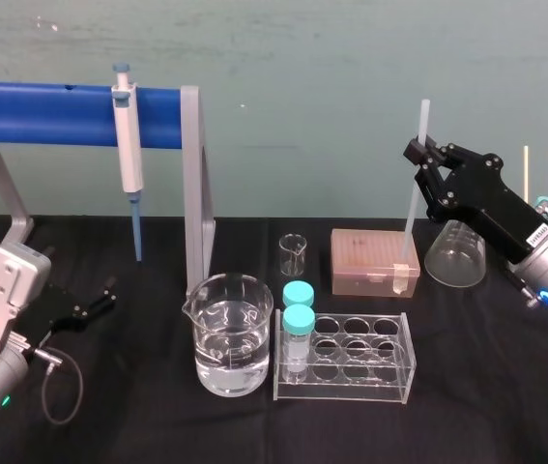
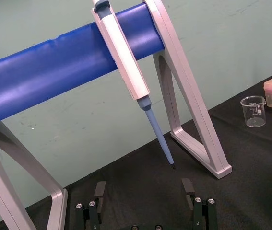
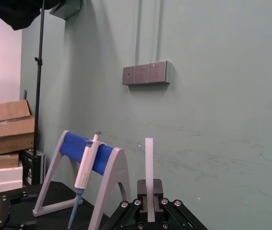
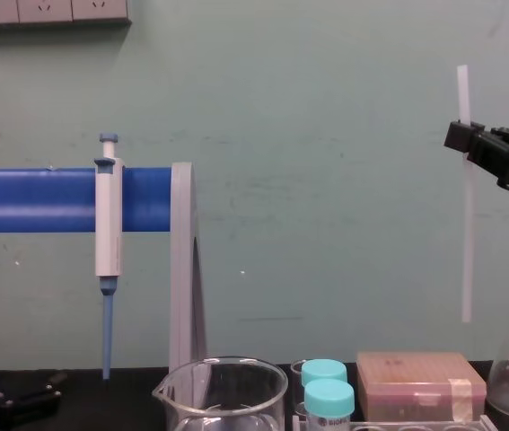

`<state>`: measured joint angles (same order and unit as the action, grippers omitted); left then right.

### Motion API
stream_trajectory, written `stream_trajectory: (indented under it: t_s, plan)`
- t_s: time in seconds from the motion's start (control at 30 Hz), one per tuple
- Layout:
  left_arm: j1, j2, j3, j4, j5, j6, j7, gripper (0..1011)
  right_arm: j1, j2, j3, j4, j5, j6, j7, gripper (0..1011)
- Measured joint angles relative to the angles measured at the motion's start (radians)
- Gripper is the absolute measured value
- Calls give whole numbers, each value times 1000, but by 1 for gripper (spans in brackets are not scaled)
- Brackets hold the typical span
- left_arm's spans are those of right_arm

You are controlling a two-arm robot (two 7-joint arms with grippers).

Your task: Pick up the stirring rod with one hand, then place it down.

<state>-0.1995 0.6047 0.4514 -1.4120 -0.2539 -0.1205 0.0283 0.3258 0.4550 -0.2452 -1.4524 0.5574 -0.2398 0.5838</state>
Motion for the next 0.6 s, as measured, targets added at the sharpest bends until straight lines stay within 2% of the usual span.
stream_trajectory:
  t_s: [0.6]
  plan:
    - [0,0,0,0,0,0,0,1000,8,-1,-6,17,0,1,8,70]
